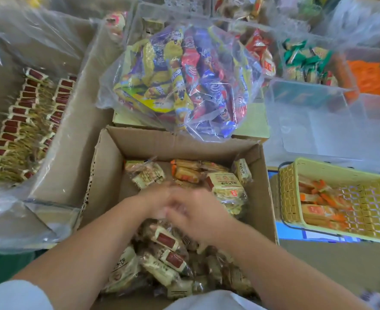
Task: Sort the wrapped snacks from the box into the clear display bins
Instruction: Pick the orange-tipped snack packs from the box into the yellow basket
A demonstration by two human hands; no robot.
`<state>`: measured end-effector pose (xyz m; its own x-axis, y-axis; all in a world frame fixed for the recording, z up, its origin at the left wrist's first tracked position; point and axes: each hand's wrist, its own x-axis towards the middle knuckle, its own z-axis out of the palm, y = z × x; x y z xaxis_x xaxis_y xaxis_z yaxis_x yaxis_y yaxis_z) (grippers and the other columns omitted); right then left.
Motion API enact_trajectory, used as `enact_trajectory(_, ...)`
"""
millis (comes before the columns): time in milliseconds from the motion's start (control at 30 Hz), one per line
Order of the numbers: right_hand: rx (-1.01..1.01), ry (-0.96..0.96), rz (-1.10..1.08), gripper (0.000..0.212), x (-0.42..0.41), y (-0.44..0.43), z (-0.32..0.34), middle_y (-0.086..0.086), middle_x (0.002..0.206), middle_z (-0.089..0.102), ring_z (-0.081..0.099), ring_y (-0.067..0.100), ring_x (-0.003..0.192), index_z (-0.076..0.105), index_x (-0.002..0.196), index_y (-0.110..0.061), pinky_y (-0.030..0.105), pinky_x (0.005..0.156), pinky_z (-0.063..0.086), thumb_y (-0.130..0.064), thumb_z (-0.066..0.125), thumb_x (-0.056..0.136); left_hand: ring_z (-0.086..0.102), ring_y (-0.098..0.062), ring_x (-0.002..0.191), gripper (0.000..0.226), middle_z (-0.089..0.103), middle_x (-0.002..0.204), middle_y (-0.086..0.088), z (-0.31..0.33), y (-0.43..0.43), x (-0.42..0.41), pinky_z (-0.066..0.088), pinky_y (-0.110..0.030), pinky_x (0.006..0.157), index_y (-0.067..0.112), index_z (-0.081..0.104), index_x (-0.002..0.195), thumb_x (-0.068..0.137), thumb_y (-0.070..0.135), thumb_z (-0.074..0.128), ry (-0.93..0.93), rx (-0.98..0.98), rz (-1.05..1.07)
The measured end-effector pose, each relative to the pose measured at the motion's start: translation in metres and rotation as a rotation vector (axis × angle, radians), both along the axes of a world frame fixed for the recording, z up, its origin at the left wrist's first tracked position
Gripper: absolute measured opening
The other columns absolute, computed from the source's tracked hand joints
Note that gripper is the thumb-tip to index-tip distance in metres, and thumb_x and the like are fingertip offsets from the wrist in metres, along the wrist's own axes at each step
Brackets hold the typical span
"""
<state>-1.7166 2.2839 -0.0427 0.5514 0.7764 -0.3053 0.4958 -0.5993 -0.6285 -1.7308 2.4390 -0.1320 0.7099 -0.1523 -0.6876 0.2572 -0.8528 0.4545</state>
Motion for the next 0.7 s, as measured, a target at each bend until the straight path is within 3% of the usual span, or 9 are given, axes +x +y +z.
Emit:
enact_trajectory(33,0.03,-0.012,-0.098,0.024,0.016,-0.002,0.001,-0.006,0.096,0.071,0.065,0.014,0.088,0.069,0.106,-0.026,0.039,0.083,0.056,-0.039,0.054,0.093,0.053,-0.035,0.131,0.049,0.053,0.144,-0.008,0.002,0.002,-0.007,0.047,-0.044,0.104,0.033,0.06,0.124,0.084,0.06,0.055,-0.033,0.0,0.028)
enact_trajectory(133,-0.066,-0.027,-0.223,0.024,0.064,-0.001,-0.004,0.001,0.107,0.073,0.066,0.022,0.102,0.07,0.115,-0.02,0.038,0.094,0.052,-0.02,0.056,0.095,0.042,-0.03,0.14,0.066,0.039,0.158,-0.001,0.008,0.007,-0.022,0.041,-0.044,0.111,0.04,0.048,0.146,0.086,0.067,0.056,-0.045,0.101,0.061)
enact_trajectory(233,-0.381,-0.152,0.013,0.034,0.1,0.011,-0.025,0.008,0.126,0.067,0.061,0.028,0.116,0.063,0.13,-0.016,0.037,0.099,0.049,-0.019,0.053,0.097,0.035,-0.031,0.142,0.062,0.039,0.157,0.004,0.014,0.015,-0.035,0.032,-0.053,0.113,0.044,0.047,0.144,0.086,0.067,0.048,-0.035,0.221,0.049)
enact_trajectory(300,-0.492,-0.208,0.128,0.034,0.111,0.023,-0.041,0.01,0.126,0.066,0.061,0.03,0.114,0.063,0.129,-0.013,0.038,0.096,0.051,-0.019,0.054,0.096,0.033,-0.031,0.143,0.059,0.042,0.154,0.003,0.019,0.02,-0.043,0.026,-0.056,0.115,0.043,0.049,0.142,0.088,0.066,0.044,-0.028,0.246,0.038)
enact_trajectory(467,-0.599,-0.284,0.183,0.027,0.112,0.044,-0.079,0.011,0.113,0.068,0.065,0.031,0.102,0.063,0.115,-0.012,0.037,0.081,0.054,-0.024,0.063,0.091,0.041,-0.028,0.134,0.054,0.05,0.145,0.002,0.025,0.028,-0.055,0.035,-0.051,0.109,0.041,0.057,0.135,0.091,0.07,0.043,0.014,0.281,0.016)
enact_trajectory(600,-0.681,-0.395,0.186,0.047,0.102,0.052,-0.105,0.011,0.126,0.058,0.057,0.032,0.115,0.058,0.13,-0.014,0.041,0.091,0.049,-0.031,0.068,0.087,0.05,-0.029,0.128,0.049,0.062,0.132,0.001,0.024,0.033,-0.055,0.044,-0.048,0.103,0.037,0.062,0.13,0.098,0.066,0.04,-0.051,0.256,0.12)
enact_trajectory(700,-0.697,-0.518,0.228,0.044,0.097,0.053,-0.115,0.01,0.126,0.056,0.053,0.03,0.116,0.06,0.129,-0.017,0.042,0.094,0.044,-0.033,0.065,0.088,0.055,-0.031,0.121,0.05,0.063,0.128,-0.005,0.02,0.035,-0.044,0.05,-0.044,0.095,0.028,0.057,0.134,0.097,0.06,0.047,-0.166,0.245,0.262)
